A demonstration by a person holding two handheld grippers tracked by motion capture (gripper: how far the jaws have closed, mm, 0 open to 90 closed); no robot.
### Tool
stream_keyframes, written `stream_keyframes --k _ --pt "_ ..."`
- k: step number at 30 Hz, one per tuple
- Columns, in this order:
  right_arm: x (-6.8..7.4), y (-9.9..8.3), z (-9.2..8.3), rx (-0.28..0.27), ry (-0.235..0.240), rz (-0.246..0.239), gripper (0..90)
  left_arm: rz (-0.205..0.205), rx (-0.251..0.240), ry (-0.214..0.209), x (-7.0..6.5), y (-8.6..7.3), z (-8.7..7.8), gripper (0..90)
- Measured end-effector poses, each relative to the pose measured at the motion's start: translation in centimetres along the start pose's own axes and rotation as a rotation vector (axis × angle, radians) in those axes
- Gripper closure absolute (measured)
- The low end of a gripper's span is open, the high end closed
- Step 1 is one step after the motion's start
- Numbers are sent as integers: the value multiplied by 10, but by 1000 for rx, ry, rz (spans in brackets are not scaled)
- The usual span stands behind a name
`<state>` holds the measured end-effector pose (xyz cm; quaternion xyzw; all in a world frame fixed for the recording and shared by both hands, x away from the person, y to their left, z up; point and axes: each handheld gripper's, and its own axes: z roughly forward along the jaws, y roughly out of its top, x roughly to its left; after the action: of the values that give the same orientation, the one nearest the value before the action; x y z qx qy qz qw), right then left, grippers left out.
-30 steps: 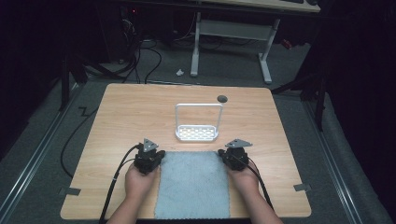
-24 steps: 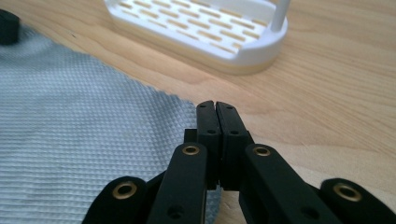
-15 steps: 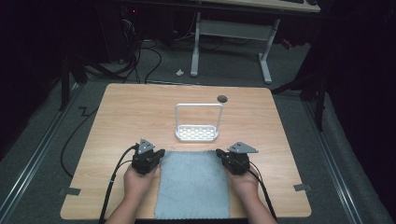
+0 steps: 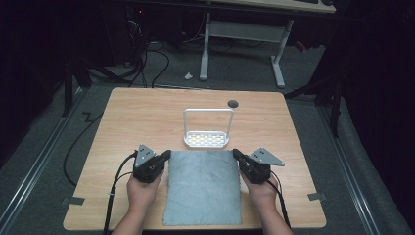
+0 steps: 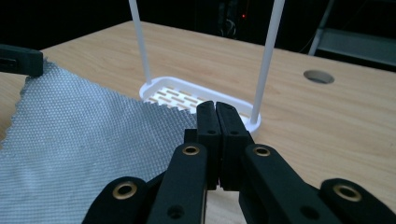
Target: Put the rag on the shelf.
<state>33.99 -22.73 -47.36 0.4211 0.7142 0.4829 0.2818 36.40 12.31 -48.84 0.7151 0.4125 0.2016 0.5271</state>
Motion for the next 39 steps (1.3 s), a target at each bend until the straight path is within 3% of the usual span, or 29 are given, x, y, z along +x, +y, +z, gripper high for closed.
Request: stream_keyframes --k 6,16,21,32,39 --pt "0 19 -12 -74 -17 -19 900 15 -105 -3 -6 22 -11 899" --pt "1 48 -25 -165 -34 -42 900 73 -203 -4 -17 56 -21 899" --pt "0 62 -28 -200 -39 -43 900 82 -242 2 -17 70 -24 899" --pt "-4 81 -33 -238 -46 -51 900 117 -283 5 -18 92 -30 900" --pt "-13 91 -34 -235 -47 -37 900 141 -277 22 -12 105 -24 900"
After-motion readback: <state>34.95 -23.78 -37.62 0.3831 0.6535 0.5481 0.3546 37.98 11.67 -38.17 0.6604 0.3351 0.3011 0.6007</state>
